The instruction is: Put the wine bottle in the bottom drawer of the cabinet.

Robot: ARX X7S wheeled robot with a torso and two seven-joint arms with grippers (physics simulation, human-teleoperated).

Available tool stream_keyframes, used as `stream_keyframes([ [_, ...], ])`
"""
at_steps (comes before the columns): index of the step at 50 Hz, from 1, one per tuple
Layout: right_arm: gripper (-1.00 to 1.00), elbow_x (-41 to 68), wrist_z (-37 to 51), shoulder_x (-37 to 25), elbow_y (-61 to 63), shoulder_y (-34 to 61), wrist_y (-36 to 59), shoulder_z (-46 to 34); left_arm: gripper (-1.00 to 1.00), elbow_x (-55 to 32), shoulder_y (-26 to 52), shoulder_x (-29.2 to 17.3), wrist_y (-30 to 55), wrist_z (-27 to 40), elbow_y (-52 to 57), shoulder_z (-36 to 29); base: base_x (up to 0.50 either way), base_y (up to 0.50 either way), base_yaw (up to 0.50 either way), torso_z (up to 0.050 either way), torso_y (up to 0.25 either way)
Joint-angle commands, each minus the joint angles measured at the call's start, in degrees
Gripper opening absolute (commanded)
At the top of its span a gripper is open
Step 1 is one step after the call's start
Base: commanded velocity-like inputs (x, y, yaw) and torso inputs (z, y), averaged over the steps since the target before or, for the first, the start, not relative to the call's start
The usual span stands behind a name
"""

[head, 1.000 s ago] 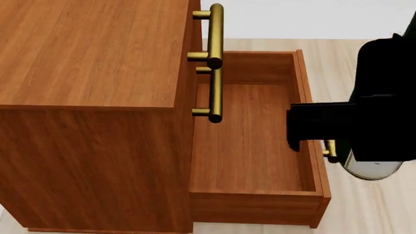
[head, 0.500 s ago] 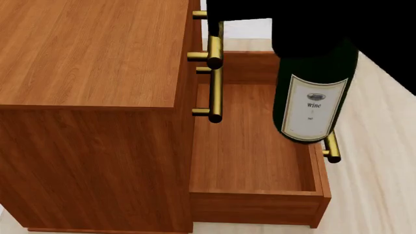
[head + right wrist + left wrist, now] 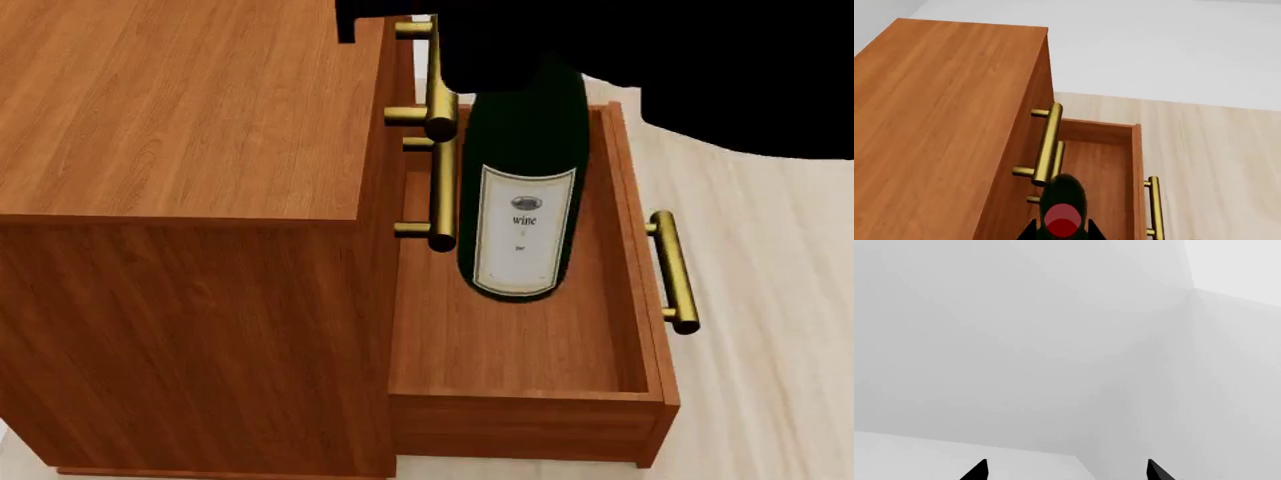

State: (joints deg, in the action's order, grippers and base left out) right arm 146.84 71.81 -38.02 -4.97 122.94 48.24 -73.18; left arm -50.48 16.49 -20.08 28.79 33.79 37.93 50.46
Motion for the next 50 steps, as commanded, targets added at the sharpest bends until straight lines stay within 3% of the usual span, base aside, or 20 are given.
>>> stream_keyframes([
  [1,-1.00,-4.31,-6.99,3.65,-7.49,-2.91,2.58,-0.05,1.00,0.14,-0.34,-0.06,-0.18,0.05,0.24,-0.04,0.00,0.00,0.00,0.000,0.000],
  [16,-1.00,-9.32,-13.99,10.58,-28.48,-1.01,8.79,-3.91,1.00,0.67,-0.58,-0.01,-0.59,-0.05,0.22,-0.46,0.00,0.00,0.00,0.000,0.001],
  [31,-1.00,-10.23,-15.08,10.83,-31.51,-1.21,10.97,-4.99,1.00,0.98,-0.57,-0.14,-0.81,0.38,0.28,-0.59,0.00,0.00,0.00,0.000,0.001],
  [50,-1.00,-18.66,-28.76,16.81,-50.41,-1.99,13.42,-8.57,1.00,1.62,-0.74,-0.25,-1.26,0.55,0.34,-0.88,0.00,0.00,0.00,0.000,0.001],
])
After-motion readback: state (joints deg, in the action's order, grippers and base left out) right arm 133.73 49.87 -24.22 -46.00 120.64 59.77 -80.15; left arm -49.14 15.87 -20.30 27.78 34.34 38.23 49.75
